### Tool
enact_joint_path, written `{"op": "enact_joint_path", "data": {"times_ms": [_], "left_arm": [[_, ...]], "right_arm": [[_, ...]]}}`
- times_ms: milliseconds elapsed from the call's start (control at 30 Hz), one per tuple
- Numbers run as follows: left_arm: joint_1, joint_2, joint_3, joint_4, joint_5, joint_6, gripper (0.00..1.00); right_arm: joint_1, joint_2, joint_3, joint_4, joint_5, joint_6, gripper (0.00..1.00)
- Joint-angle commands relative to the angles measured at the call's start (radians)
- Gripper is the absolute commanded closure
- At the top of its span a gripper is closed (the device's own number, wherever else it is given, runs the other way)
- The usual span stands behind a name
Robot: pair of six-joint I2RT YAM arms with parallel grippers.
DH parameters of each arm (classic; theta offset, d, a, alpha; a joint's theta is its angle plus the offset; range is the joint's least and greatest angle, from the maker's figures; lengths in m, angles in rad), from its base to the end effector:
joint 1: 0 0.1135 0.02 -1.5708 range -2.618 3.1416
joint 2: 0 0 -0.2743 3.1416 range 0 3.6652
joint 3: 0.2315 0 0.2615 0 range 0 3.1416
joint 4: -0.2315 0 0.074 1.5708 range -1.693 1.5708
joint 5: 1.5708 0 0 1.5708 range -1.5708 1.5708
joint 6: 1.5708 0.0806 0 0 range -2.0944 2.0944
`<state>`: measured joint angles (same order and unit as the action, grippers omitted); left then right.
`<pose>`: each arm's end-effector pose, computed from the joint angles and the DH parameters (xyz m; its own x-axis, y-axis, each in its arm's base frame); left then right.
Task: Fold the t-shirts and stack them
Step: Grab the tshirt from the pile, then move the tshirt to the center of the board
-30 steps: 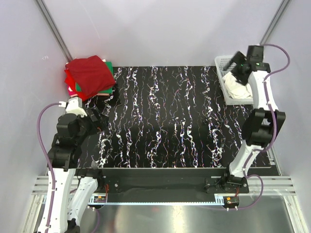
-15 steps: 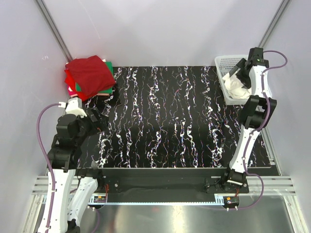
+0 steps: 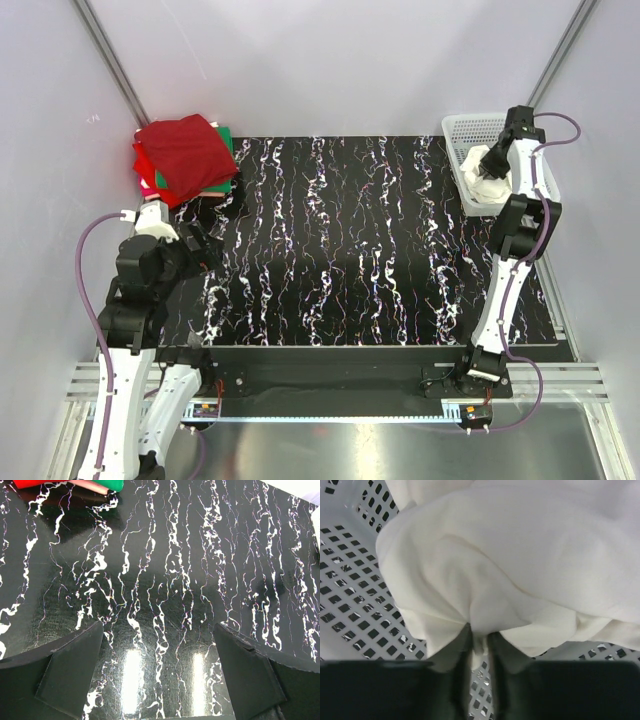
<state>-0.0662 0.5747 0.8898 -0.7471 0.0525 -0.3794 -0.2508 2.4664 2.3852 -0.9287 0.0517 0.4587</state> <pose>0.1528 -0.0144 0.3338 -0.4301 -0.3421 -0.8354 -0.0492 0.9329 -0.3567 0.5558 -0.1467 0.1933 -0.6140 0.6138 -0.4963 0.6093 0.7682 0.1963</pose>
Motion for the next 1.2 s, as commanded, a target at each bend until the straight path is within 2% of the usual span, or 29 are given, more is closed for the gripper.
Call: {"op": "enact_joint_path", "data": {"times_ms": [0, 33, 67, 200, 333, 433, 500, 567, 600, 667, 800, 833, 867, 900, 933, 967, 1033, 1067, 1100, 1167], "left_arm": [[-0.004, -0.009, 0.005, 0.041, -0.002, -0.004, 0.01], [-0.004, -0.009, 0.003, 0.043, -0.002, -0.004, 0.01], [-0.004, -0.007, 0.003, 0.043, -0.002, -0.004, 0.01], [-0.004, -0.006, 0.003, 0.042, -0.003, -0.004, 0.01], [-0.004, -0.004, 0.001, 0.045, -0.005, -0.004, 0.01], [-0.004, -0.001, 0.001, 0.045, -0.011, -0.004, 0.01], [-0.004, 0.004, 0.001, 0.043, -0.016, -0.004, 0.01], [-0.004, 0.008, 0.001, 0.042, -0.017, -0.004, 0.01], [-0.004, 0.014, 0.003, 0.041, -0.019, -0.004, 0.01], [-0.004, 0.020, 0.003, 0.040, -0.019, -0.004, 0.01], [-0.004, 0.031, 0.003, 0.040, -0.023, -0.004, 0.01], [-0.004, 0.033, 0.003, 0.038, -0.023, -0.004, 0.01], [-0.004, 0.034, 0.003, 0.038, -0.026, -0.004, 0.01], [-0.004, 0.037, 0.001, 0.037, -0.026, -0.004, 0.01], [-0.004, 0.040, 0.003, 0.037, -0.026, -0.004, 0.01], [-0.004, 0.043, 0.003, 0.037, -0.028, -0.004, 0.01], [-0.004, 0.048, 0.005, 0.034, -0.031, -0.006, 0.01], [-0.004, 0.051, 0.005, 0.035, -0.032, -0.006, 0.01], [-0.004, 0.054, 0.003, 0.035, -0.033, -0.006, 0.01], [-0.004, 0.065, 0.005, 0.032, -0.034, -0.007, 0.01]], "right_arm": [[-0.008, -0.015, 0.042, 0.001, -0.001, 0.003, 0.83], [-0.008, -0.029, 0.034, 0.002, -0.007, 0.003, 0.99], [-0.008, -0.037, 0.031, -0.001, -0.016, 0.003, 1.00], [-0.005, -0.116, 0.028, -0.021, -0.071, 0.017, 1.00], [0.031, -0.335, -0.004, 0.020, -0.179, 0.029, 1.00], [0.105, -0.481, -0.001, 0.076, -0.326, 0.041, 1.00], [0.184, -0.538, 0.034, 0.103, -0.453, 0.054, 1.00], [0.225, -0.602, 0.061, 0.151, -0.627, 0.096, 1.00], [0.237, -0.619, 0.069, 0.184, -0.665, 0.115, 1.00], [0.243, -0.673, 0.071, 0.203, -0.703, 0.156, 1.00], [0.240, -0.761, -0.032, 0.167, -0.595, 0.092, 1.00], [0.231, -0.782, -0.064, 0.150, -0.551, 0.081, 0.94], [0.223, -0.797, -0.164, 0.140, -0.532, 0.080, 0.84], [0.216, -0.819, -0.235, 0.142, -0.506, 0.086, 0.66], [0.205, -0.866, -0.315, 0.149, -0.469, 0.109, 0.32], [0.170, -0.889, -0.481, 0.152, -0.393, 0.129, 0.18], [0.115, -0.947, -0.645, 0.175, -0.352, 0.187, 0.01], [0.090, -0.958, -0.785, 0.192, -0.375, 0.199, 0.00], [0.047, -0.965, -0.841, 0.215, -0.395, 0.205, 0.00], [0.039, -0.971, -0.941, 0.214, -0.424, 0.190, 0.00]]}}
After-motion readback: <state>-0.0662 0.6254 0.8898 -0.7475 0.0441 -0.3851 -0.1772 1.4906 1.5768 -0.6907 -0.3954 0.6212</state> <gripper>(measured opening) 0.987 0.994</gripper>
